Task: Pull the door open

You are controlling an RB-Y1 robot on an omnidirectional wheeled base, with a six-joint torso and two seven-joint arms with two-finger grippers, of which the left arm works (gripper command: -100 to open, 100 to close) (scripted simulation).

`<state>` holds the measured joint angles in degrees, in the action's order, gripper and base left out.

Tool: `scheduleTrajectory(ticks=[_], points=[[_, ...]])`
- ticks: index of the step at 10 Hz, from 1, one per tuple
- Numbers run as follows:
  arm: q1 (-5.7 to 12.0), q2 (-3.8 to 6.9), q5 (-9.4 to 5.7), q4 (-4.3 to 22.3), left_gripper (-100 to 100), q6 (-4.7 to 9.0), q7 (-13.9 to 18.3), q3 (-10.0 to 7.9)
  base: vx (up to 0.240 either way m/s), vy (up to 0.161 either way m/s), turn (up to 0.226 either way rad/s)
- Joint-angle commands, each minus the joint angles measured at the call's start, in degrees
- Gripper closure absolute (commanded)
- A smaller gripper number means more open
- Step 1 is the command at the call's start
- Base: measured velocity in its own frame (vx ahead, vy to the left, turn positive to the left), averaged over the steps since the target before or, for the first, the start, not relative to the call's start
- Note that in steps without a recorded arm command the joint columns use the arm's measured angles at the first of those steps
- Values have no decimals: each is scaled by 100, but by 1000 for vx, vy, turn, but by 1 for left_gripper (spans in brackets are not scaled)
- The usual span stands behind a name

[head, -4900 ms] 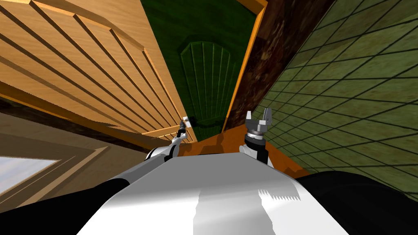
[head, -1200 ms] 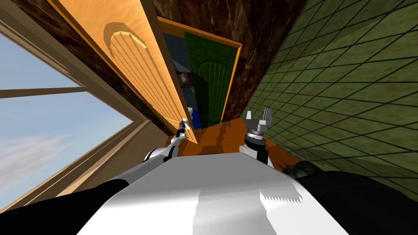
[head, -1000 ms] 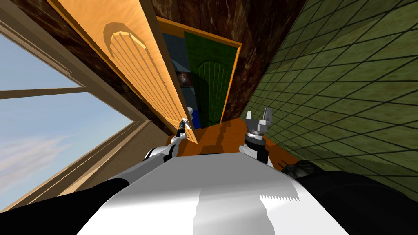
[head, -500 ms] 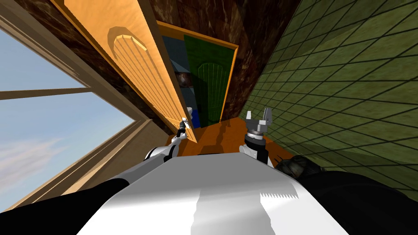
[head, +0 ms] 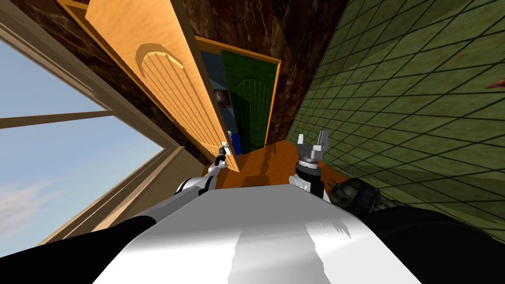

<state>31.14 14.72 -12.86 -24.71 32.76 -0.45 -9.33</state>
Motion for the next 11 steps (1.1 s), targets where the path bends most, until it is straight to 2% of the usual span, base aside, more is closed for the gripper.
scheduleTrajectory(ticks=[1,2,5,6,7,8,10,11], points=[[-6,-33,54,-46,-100,-7,76,105,-43,202,-93],[-6,-33,54,-46,-100,-7,76,105,-31,145,-45],[14,-123,204,-109,-100,-24,279,399,-76,193,-108],[14,-123,204,-29,-100,-24,279,399,-63,150,-46],[14,-123,204,-109,-100,-24,279,399,-27,30,14],[27,-182,302,-150,-100,-35,412,592,-80,94,-147],[37,-228,379,-182,-100,-43,516,742,-122,179,-125],[37,-228,379,-182,-100,-43,516,742,-69,131,-38]])
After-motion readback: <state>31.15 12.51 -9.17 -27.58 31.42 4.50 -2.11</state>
